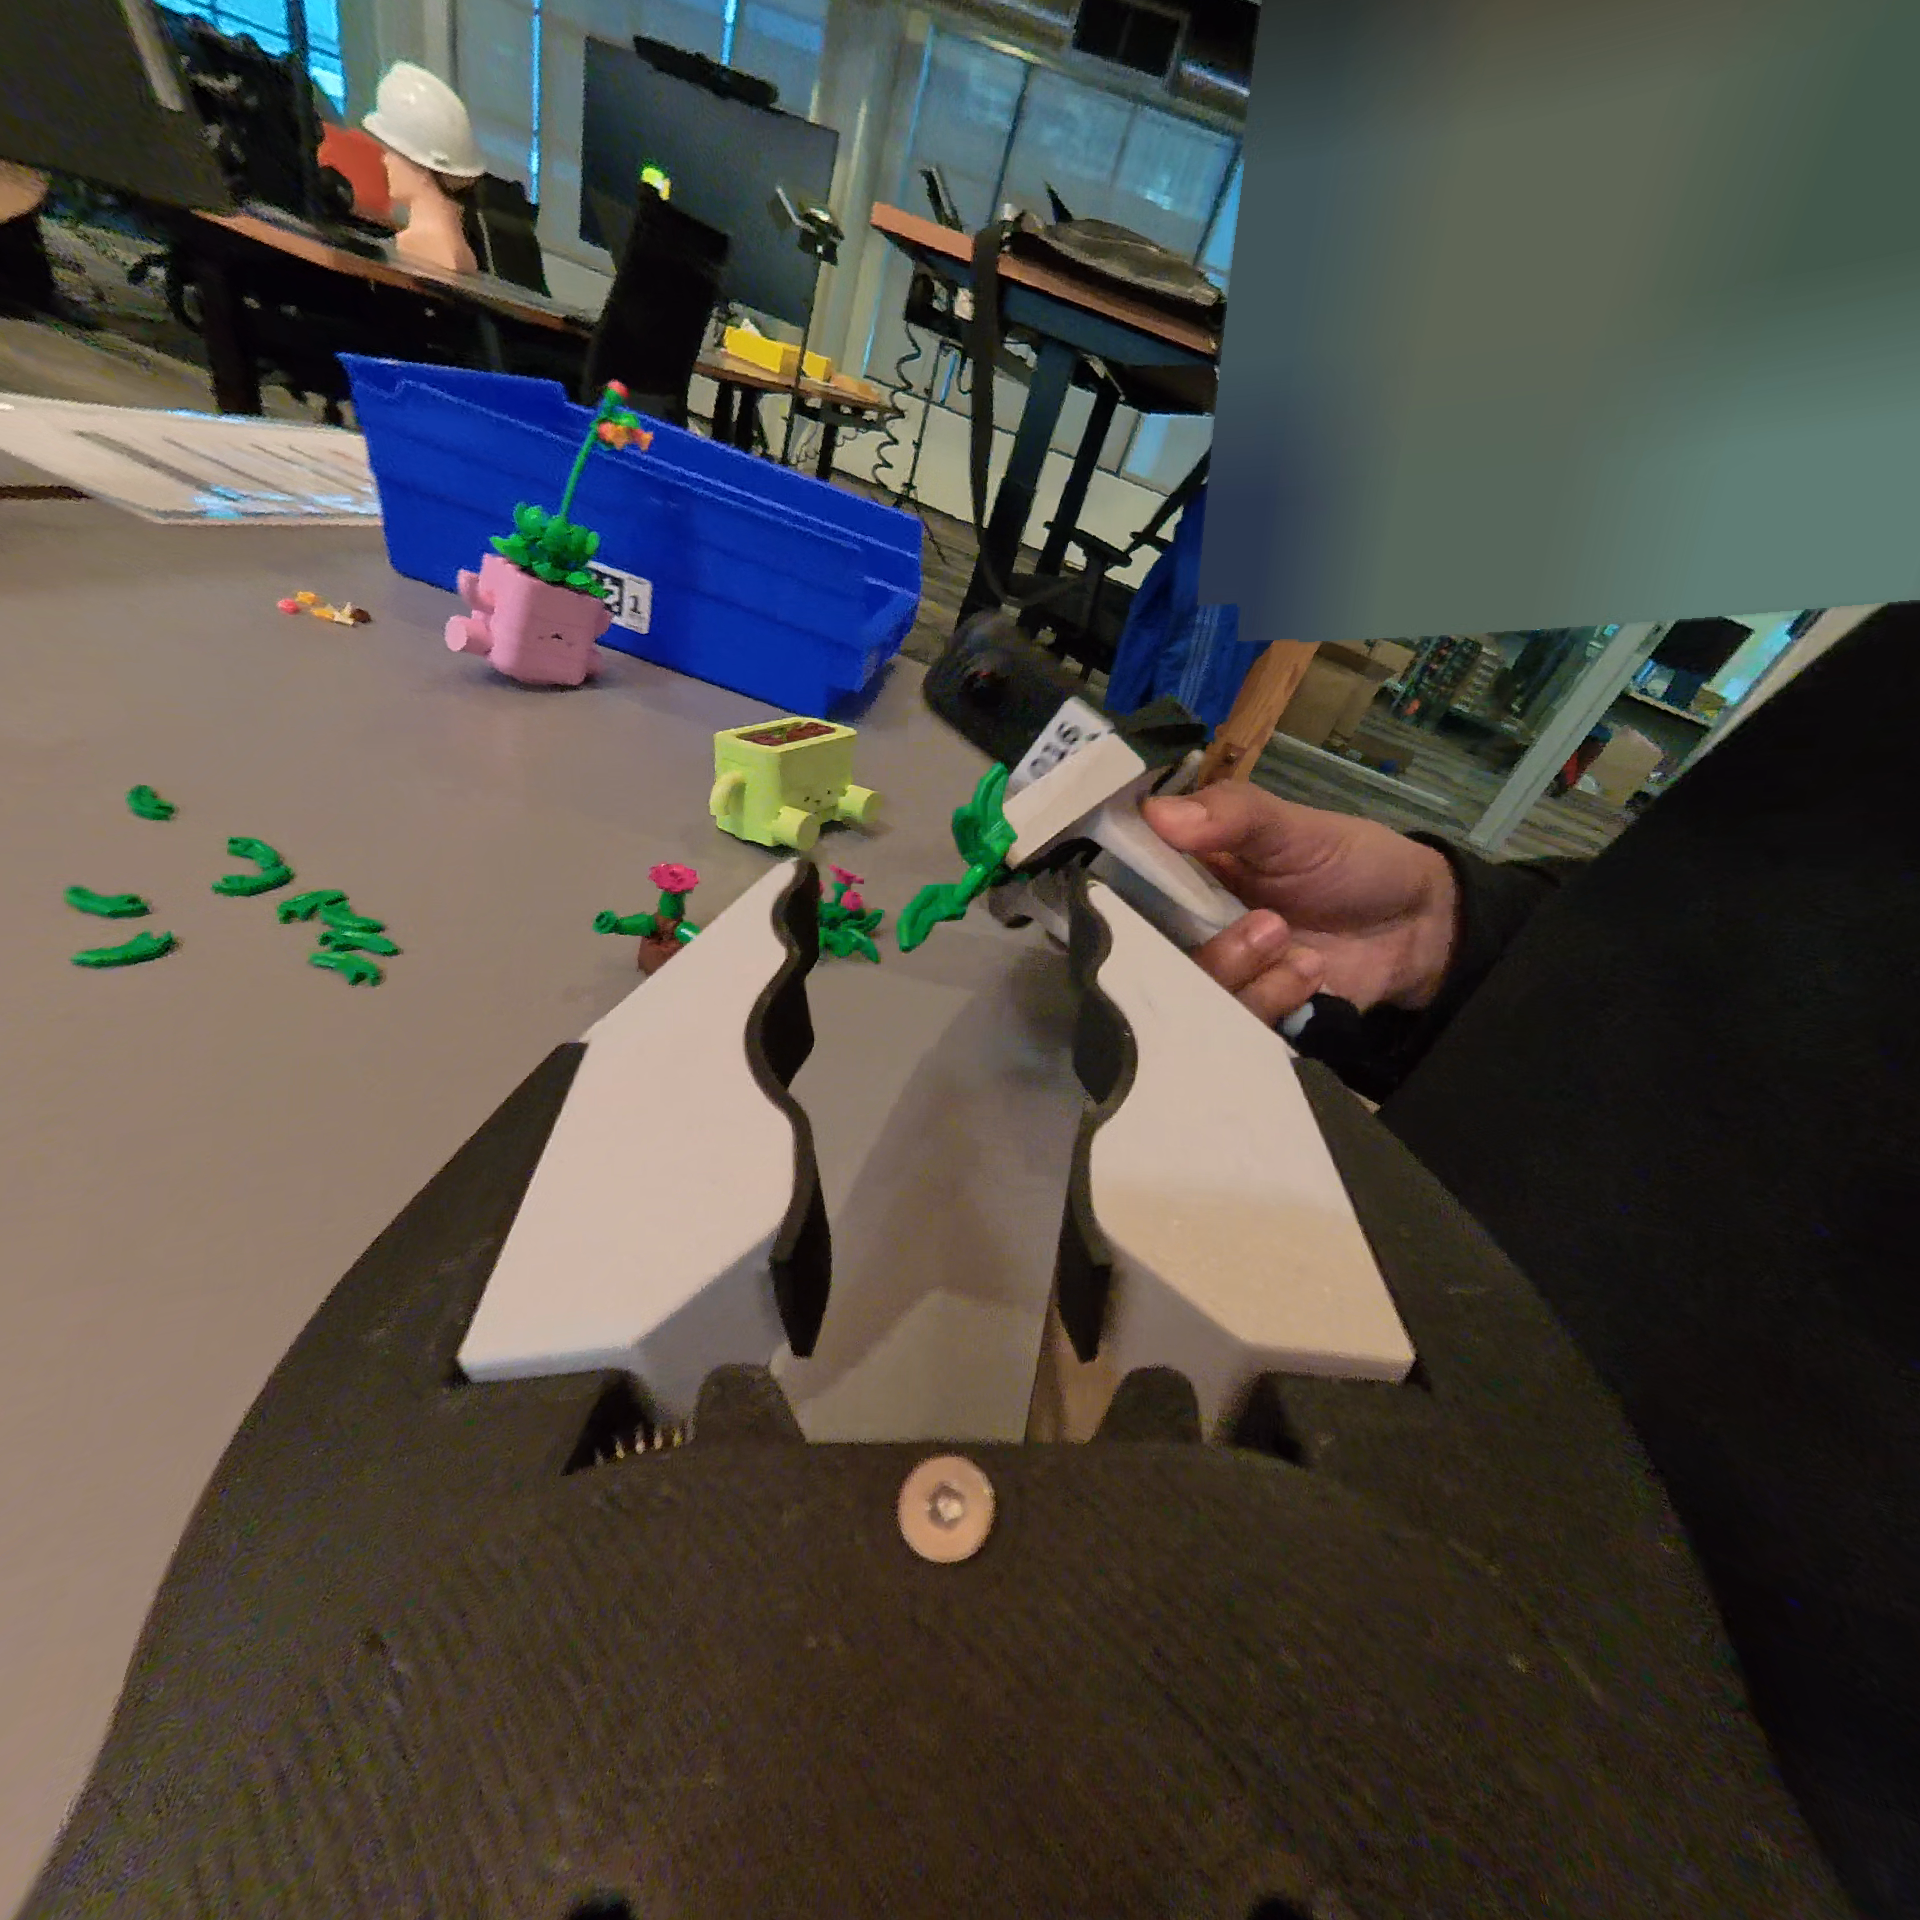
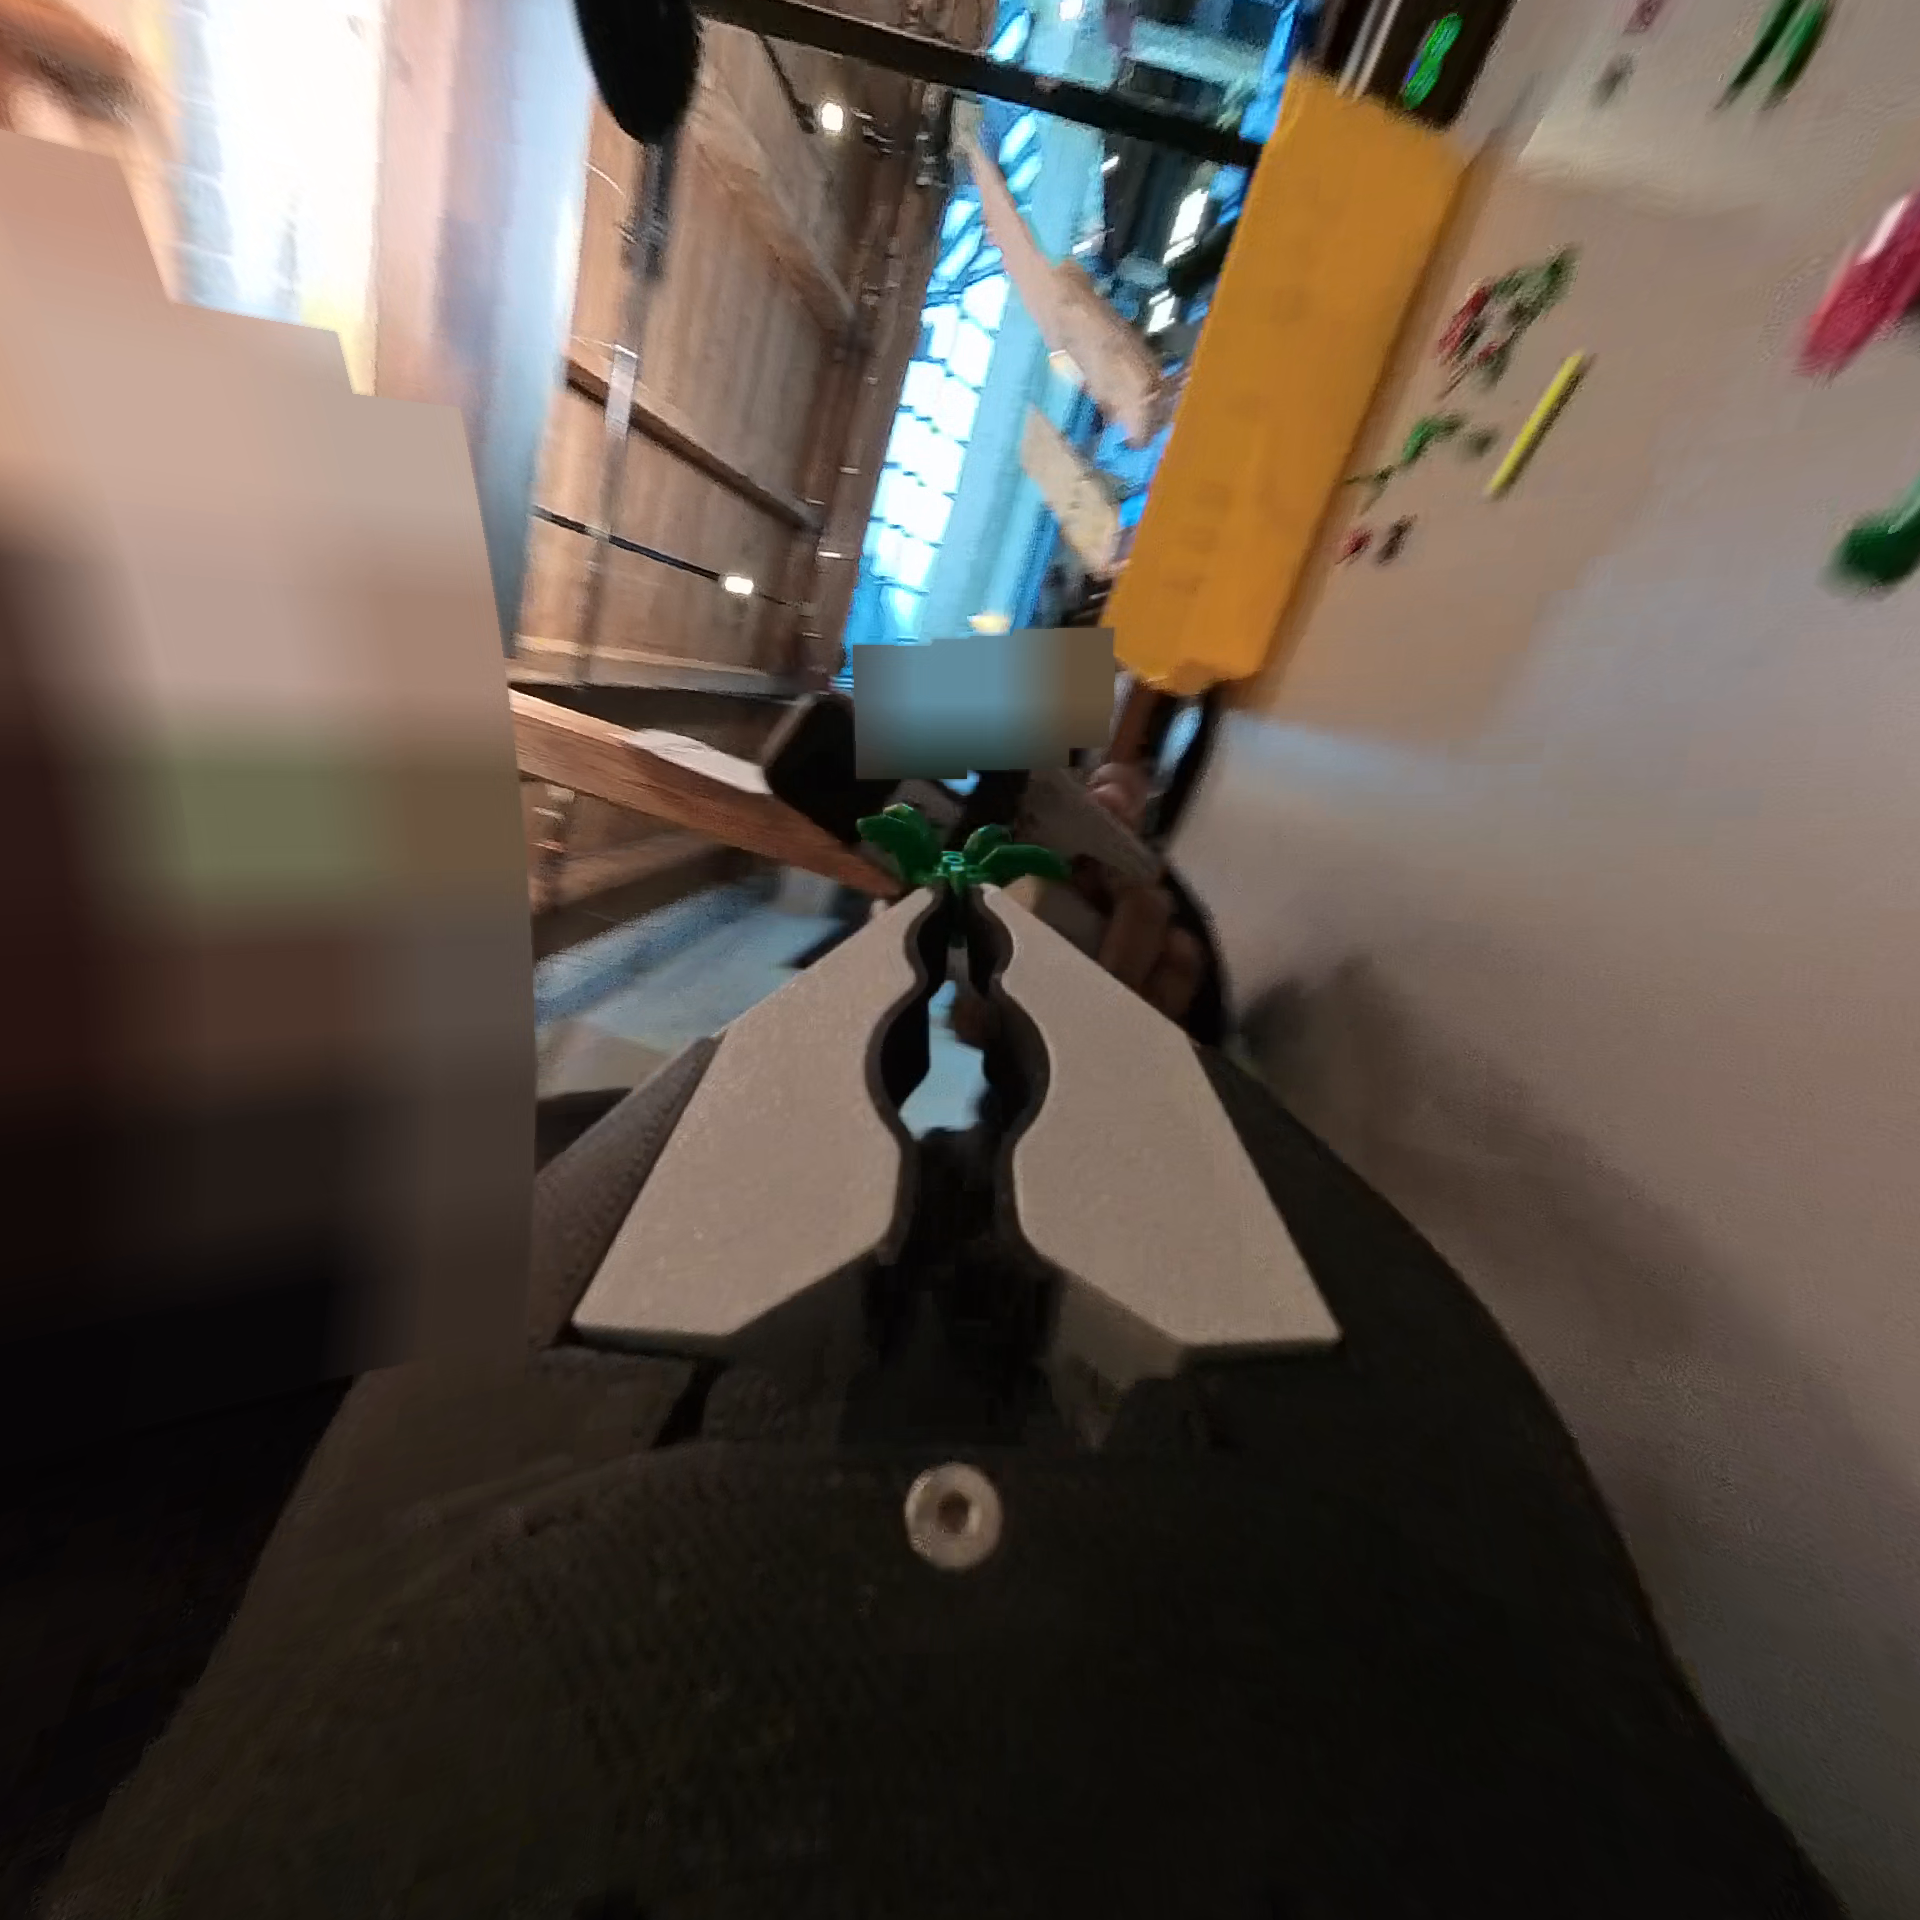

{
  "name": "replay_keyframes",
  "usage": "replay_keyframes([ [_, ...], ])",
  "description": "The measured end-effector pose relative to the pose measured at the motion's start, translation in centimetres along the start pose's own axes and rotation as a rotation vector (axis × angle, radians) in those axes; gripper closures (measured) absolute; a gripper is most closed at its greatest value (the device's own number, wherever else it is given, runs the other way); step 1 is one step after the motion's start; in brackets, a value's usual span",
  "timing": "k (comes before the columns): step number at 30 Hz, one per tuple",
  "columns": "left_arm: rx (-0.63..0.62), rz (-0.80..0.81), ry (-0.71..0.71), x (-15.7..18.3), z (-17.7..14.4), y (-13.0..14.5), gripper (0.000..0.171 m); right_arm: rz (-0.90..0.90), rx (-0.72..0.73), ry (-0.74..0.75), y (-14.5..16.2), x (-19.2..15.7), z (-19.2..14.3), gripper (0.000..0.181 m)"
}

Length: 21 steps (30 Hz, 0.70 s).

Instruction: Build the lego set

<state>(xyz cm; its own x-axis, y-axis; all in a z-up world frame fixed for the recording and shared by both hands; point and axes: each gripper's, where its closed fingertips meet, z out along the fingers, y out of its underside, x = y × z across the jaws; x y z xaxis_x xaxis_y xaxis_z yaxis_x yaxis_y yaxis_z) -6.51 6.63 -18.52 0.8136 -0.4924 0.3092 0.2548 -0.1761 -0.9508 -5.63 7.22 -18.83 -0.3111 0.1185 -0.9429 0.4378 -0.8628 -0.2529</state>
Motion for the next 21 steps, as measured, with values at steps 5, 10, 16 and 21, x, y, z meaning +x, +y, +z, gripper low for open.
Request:
replay_keyframes([
  [5,-0.011,0.010,-0.066,-1.9,-0.9,-0.1,0.121,-0.688,-0.084,0.493,-1.5,3.9,-1.7,0.181],
  [10,-0.091,0.048,-0.195,-4.4,-1.6,0.9,0.123,-1.059,-0.246,0.706,-1.2,6.2,-1.1,0.180],
  [16,-0.160,-0.002,-0.235,-5.5,-1.7,2.0,0.129,-1.092,-0.403,0.797,0.1,8.5,-0.5,0.180],
  [21,-0.192,-0.029,-0.228,-5.6,-1.5,2.5,0.129,-1.153,-0.455,0.884,0.2,9.6,-1.3,0.180],
])
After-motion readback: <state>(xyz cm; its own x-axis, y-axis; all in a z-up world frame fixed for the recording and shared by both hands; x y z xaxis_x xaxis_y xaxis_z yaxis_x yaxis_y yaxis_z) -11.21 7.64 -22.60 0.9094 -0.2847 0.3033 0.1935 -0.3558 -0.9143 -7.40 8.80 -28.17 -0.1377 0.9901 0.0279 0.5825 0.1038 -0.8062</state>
